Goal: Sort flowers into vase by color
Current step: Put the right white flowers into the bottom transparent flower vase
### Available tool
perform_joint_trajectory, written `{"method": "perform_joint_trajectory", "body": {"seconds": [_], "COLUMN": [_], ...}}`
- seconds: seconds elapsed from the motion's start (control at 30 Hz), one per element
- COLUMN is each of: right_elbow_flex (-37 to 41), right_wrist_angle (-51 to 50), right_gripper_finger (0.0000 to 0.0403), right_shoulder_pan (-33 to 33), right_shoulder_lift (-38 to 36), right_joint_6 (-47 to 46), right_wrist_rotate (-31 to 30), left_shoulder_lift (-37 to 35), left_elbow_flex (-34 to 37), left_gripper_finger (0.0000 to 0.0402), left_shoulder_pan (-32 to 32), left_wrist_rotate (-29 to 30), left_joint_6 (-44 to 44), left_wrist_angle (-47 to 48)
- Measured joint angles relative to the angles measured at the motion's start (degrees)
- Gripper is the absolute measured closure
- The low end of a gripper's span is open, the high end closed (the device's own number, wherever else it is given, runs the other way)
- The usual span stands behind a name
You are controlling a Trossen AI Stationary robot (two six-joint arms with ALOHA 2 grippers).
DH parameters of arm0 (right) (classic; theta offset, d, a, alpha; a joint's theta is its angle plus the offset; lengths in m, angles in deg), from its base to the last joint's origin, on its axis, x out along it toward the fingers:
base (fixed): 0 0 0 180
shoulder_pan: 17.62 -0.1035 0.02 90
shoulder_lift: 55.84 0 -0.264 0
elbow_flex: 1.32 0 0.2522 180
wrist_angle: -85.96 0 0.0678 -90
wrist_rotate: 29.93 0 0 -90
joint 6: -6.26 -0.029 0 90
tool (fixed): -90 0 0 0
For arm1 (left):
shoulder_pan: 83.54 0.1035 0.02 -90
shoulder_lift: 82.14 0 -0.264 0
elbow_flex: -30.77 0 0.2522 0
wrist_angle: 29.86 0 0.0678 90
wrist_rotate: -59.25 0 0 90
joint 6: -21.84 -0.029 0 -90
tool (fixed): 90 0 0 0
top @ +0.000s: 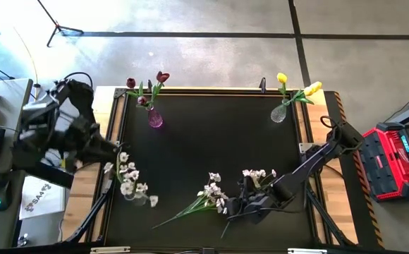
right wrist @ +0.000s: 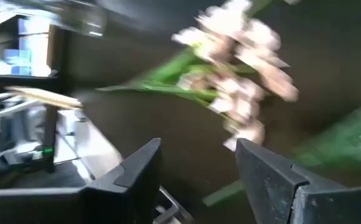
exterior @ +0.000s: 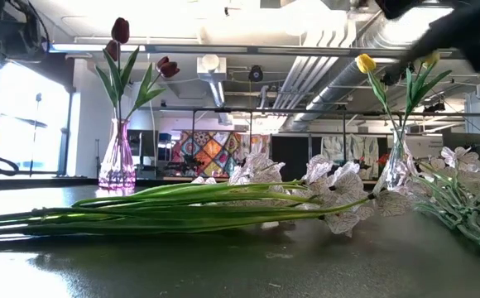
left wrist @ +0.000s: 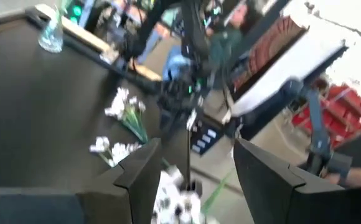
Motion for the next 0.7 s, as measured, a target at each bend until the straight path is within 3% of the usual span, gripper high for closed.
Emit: {"method": "perform_joint_trajectory", "body": {"seconds": [0.17,0.47,0.7], "right_elbow_flex": [0.00,0.00,1.85], "right_wrist_angle": [-6.98,-21.98,-24.72], "right_gripper_finger": [0.0209,0.0209,0.0209], "right_shoulder_pan": [-0.63,-3.11,-1.19], "right_shoulder_lift": [0.00,0.00,0.00], "right_joint_6": [-9.70,-23.94,-26.79], "right_wrist_rotate": [6.30,11.28,12.42], "left_shoulder_lift": [-1.90,-1.34,2.69], "left_elbow_flex": [-3.79,-6.94,-6.94], "left_gripper_finger": [0.0213,0.0213,0.0213], "left_shoulder_pan": [5.36,14.27,21.00], "left_wrist_rotate": [0.05,-4.30,-11.39], "left_joint_6": [-7.17,-14.98,-17.34], "left_wrist_angle": [-0.16,-0.76,-1.18]}}
